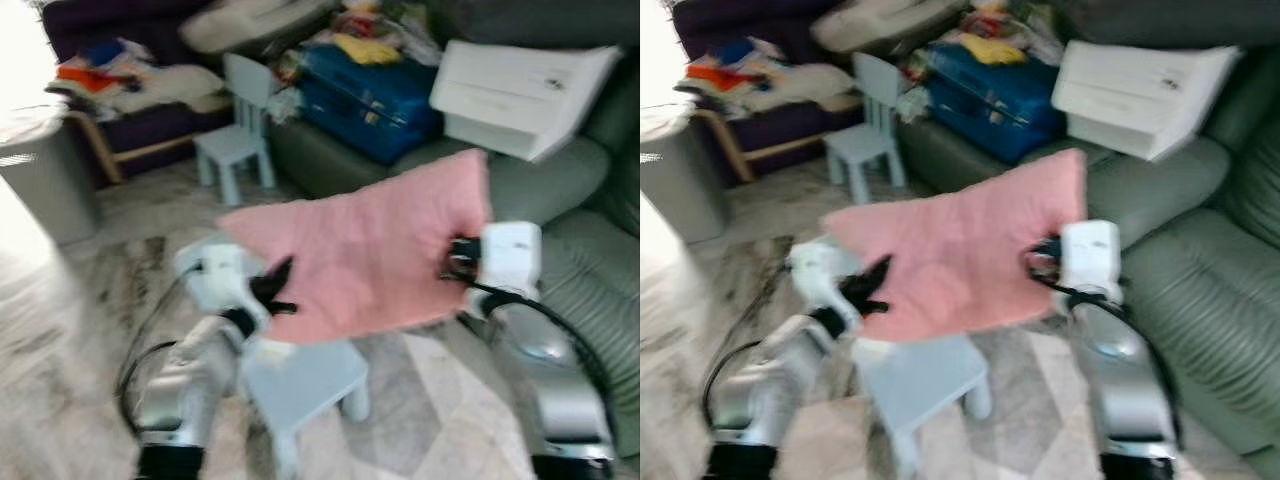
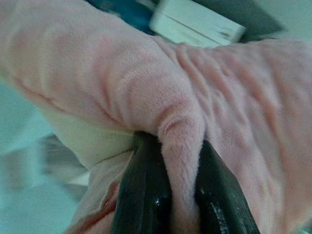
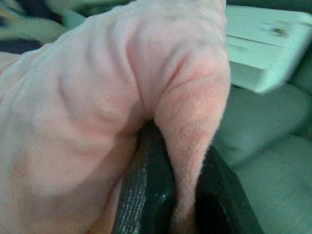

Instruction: Move the pillow to the sofa

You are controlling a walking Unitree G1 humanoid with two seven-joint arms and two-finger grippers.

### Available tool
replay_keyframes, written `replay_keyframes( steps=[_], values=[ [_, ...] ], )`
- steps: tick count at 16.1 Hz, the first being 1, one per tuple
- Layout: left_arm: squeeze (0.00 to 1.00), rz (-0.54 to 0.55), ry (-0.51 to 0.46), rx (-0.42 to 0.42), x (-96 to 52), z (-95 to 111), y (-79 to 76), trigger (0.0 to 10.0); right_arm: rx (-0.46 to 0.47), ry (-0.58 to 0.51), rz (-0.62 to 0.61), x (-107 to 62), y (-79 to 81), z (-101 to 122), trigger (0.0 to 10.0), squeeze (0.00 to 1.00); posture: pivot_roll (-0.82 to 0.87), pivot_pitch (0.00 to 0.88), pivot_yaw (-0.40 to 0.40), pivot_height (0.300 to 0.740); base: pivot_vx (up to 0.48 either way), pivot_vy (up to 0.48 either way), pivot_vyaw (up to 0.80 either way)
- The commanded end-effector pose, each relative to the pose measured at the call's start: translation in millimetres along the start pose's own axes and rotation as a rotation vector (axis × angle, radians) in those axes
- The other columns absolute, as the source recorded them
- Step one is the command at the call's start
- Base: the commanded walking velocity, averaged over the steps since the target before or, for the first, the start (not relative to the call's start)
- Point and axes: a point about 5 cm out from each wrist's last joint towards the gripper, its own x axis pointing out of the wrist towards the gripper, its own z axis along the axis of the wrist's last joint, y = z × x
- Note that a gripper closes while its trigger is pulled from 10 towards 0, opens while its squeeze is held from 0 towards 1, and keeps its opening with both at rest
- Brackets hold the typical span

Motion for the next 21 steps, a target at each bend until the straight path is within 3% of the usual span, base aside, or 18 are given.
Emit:
replay_keyframes(
  steps=[1, 21],
  values=[
    [0.0, -0.004, -0.021, 0.018, -2.9, 7.9, 3.1, 10.0, 0.011, -0.047, 0.045, 1.3, 11.8, 11.3, 10.0, 0.0, -0.12, 0.0, 0.019, 0.74, 0.289, 0.0, -0.78],
    [0.0, -0.012, -0.009, 0.018, -4.5, 5.6, 4.1, 10.0, 0.012, -0.048, 0.049, 2.1, 14.3, 11.7, 10.0, 0.0, -0.12, 0.0, 0.024, 0.74, 0.357, 0.0, -0.74]
  ],
)
